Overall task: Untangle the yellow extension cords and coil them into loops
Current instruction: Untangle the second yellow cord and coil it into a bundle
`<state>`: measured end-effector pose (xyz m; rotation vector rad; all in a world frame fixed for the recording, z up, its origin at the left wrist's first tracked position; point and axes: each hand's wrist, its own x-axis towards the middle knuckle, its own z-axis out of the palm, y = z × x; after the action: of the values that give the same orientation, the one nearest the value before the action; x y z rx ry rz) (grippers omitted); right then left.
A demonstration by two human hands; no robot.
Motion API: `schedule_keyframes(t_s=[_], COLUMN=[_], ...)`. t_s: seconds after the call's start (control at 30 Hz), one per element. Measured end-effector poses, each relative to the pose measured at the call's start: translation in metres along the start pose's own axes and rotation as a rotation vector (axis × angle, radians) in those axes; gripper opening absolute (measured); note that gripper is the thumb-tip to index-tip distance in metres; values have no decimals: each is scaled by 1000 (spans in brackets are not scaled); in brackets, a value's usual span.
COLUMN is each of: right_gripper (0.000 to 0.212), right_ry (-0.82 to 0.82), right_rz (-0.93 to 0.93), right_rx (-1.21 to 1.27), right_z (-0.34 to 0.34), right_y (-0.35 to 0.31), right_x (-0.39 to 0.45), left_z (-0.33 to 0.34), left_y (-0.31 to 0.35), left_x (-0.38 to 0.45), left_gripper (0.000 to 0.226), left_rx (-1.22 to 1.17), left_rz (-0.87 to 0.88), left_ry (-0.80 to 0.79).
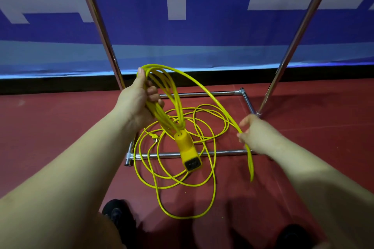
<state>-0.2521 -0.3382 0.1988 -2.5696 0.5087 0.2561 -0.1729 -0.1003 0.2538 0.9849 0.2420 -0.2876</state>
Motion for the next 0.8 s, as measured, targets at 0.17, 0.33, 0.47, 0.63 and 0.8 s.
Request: schedule_keyframes(t_s=[0.17,0.33,0.47,0.63,0.8], right_gripper=[14,14,9,5,16], right_ry=[214,133,-40,-16,41], right_rz=[-120,-320,-518,-616,-511], right_rx=[176,75,77,264,476], right_z=[-10,-24,-36,-40,-42], right_y=[-9,-33,-46,-55,-55], right_x=[-2,-22,-34,-35,-29], left_z=[3,2,0,7,19], left_y=[-3,-15,-25,-35,-42], left_x=[-3,-7,-8,-14,-21], left_gripper=[29,24,17,23,20], left_rx=[94,667,859,979,800], left_rz=[-39,123,95,65,-41], left_ry=[-63,-118,-218,-320,-437])
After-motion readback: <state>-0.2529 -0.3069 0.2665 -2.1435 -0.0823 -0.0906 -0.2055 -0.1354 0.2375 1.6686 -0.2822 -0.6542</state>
